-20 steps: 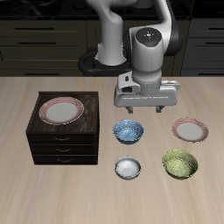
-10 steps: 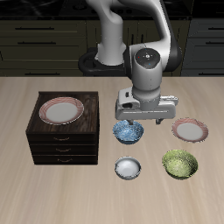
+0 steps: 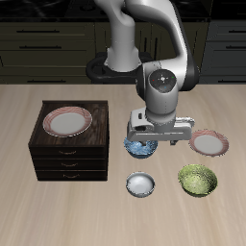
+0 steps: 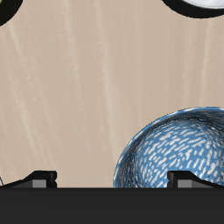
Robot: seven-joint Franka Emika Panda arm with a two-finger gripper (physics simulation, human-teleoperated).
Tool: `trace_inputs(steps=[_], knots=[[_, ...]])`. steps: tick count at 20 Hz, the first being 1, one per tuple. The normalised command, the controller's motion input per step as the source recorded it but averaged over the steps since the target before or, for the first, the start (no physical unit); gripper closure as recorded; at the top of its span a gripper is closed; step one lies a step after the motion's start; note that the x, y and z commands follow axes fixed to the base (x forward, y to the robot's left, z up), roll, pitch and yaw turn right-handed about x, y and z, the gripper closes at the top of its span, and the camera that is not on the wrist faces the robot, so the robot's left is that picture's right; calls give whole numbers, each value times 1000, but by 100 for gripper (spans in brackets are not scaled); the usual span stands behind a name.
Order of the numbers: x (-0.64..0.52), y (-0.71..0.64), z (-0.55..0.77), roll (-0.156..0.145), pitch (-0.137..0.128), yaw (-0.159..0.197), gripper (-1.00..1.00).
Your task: Place the blue bowl onto the plate that is on the left side of the table
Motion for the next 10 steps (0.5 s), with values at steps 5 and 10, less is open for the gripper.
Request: trace_inputs(steps=[5,10], knots=[[-42,30,-266,28,41,-11,-100],[-2,-127,-107,-24,27,-12,100]])
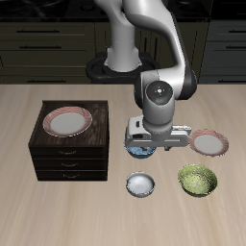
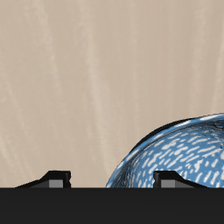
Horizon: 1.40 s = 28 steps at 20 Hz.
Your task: Place the blue bowl onto the plate that is on the left side of the table
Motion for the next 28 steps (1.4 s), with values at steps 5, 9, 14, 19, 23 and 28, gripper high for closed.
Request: trace_inputs(steps=[5,9,14,19,23,28], knots=[[-75,-24,215,-9,-27,5,100],[-56,78,371,4,-46,30,100],[-108,105,673,-6,-98,16,100],[-144,153,578,15,-86,-4,100],[-162,102,536,11,-83,-8,100],[-150,40,319,-4,-59,-1,100]])
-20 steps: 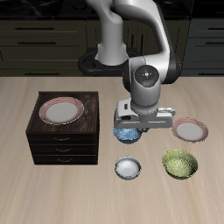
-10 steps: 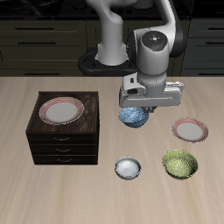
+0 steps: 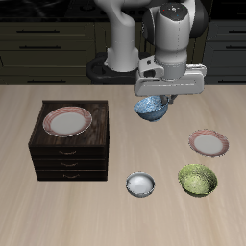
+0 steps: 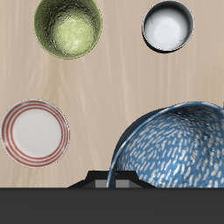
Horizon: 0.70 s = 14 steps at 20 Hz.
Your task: Place the blue bowl onto the plate that is on the left side of the table
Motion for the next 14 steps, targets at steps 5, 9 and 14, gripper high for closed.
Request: trace_inputs(steps=[5,9,14], knots=[[-133,177,145,9,-31,1,100],[-52,359,-17,37,10,13,100],[-39,456,26,66,-1,-10,100]])
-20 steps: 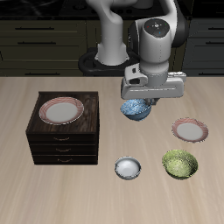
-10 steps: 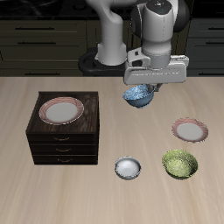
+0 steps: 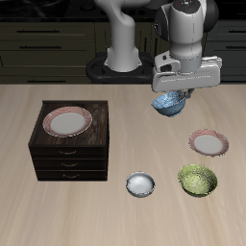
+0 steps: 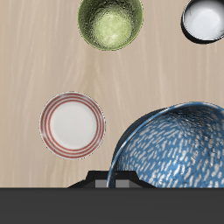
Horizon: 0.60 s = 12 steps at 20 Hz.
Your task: Place the blue bowl onto the plate that is on the left side of the table
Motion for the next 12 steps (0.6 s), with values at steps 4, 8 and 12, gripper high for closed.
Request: trace_inputs(steps=[4,8,12], knots=[[-8,464,18,50,-17,22,100],[24,324,80,24,-10,-2,100],[60,427,33,23,5,11,100]])
